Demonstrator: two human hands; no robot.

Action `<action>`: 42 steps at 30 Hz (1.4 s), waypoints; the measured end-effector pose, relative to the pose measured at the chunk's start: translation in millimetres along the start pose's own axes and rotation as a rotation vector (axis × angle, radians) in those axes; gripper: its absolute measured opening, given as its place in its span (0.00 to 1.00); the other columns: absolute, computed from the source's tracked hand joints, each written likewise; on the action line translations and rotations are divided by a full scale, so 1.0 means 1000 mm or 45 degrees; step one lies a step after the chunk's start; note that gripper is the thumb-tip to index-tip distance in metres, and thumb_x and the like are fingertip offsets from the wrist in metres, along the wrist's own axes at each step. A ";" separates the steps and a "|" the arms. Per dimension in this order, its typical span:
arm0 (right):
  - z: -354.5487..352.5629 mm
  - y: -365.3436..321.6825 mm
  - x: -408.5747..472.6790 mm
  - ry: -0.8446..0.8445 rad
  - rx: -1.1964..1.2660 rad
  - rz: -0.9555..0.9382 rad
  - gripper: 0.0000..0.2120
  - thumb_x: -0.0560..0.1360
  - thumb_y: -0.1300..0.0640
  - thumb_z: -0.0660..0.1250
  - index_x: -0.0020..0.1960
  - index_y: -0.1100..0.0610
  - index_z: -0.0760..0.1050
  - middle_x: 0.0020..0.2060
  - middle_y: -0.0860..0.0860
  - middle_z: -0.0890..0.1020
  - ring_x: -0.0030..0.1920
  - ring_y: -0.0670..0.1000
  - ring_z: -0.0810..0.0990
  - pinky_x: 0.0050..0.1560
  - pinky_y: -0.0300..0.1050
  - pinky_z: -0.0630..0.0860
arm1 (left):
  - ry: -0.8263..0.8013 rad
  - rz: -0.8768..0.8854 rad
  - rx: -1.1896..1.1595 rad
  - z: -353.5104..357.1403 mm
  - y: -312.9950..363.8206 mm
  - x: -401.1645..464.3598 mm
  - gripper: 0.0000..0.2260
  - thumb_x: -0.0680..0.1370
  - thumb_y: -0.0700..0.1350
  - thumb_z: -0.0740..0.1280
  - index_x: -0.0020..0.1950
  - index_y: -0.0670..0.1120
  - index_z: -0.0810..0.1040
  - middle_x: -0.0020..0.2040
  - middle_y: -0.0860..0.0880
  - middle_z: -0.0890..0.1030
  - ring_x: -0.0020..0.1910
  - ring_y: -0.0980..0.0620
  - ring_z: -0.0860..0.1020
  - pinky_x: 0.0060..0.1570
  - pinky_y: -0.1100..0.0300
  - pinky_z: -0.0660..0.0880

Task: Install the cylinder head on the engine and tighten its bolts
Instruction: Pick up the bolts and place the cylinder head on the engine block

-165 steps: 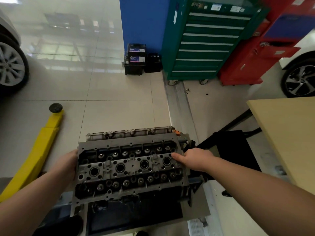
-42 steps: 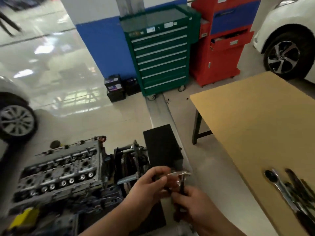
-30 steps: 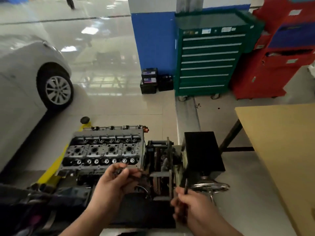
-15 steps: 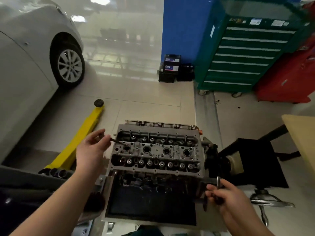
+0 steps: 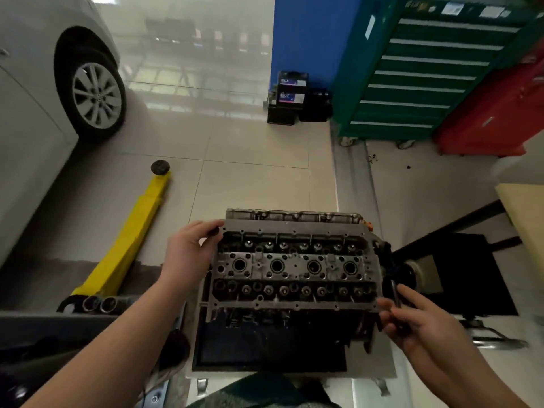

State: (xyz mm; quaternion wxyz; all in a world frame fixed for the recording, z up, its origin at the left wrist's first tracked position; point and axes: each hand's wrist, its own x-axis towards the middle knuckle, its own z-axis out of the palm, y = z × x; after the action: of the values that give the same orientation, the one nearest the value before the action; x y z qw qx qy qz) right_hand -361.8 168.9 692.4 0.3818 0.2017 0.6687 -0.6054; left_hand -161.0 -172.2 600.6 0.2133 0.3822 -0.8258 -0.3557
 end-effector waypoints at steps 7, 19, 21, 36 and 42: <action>0.003 -0.031 0.025 -0.098 -0.123 -0.024 0.29 0.80 0.74 0.61 0.78 0.59 0.67 0.51 0.64 0.86 0.39 0.54 0.83 0.37 0.45 0.79 | -0.008 0.200 0.168 0.005 0.001 -0.001 0.14 0.78 0.38 0.75 0.63 0.48 0.85 0.54 0.57 0.83 0.50 0.57 0.81 0.56 0.64 0.76; -0.005 -0.074 0.071 -0.022 -1.425 -0.549 0.19 0.80 0.63 0.64 0.67 0.49 0.81 0.34 0.45 0.86 0.32 0.38 0.83 0.34 0.36 0.78 | 0.164 -0.082 0.275 0.023 0.005 -0.002 0.13 0.81 0.40 0.72 0.64 0.49 0.84 0.56 0.46 0.86 0.52 0.49 0.81 0.51 0.52 0.75; -0.002 -0.080 0.077 -0.046 -1.525 -0.600 0.17 0.81 0.62 0.63 0.65 0.51 0.83 0.39 0.47 0.87 0.36 0.41 0.85 0.41 0.40 0.83 | 0.154 -0.043 0.265 0.027 0.006 -0.001 0.13 0.80 0.41 0.73 0.64 0.50 0.83 0.56 0.49 0.86 0.51 0.56 0.78 0.53 0.54 0.75; 0.026 -0.092 0.108 -0.146 -1.840 -0.679 0.13 0.81 0.62 0.65 0.58 0.52 0.86 0.40 0.46 0.82 0.43 0.46 0.83 0.39 0.33 0.74 | 0.361 -0.362 0.014 0.022 -0.007 -0.020 0.12 0.80 0.42 0.74 0.63 0.52 0.84 0.52 0.57 0.83 0.50 0.78 0.76 0.57 0.62 0.74; 0.029 -0.091 0.107 -0.146 -1.868 -0.701 0.13 0.82 0.61 0.64 0.59 0.53 0.85 0.46 0.49 0.85 0.42 0.47 0.84 0.44 0.41 0.83 | 0.296 -0.168 0.159 0.024 -0.001 -0.023 0.13 0.80 0.40 0.74 0.63 0.49 0.84 0.55 0.58 0.83 0.55 0.57 0.81 0.60 0.57 0.76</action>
State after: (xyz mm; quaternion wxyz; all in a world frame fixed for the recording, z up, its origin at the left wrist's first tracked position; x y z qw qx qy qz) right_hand -488.1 103.3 671.8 0.2876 -0.3066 0.9027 -0.0914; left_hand -161.6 -144.4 582.1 0.2596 0.4869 -0.7891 -0.2700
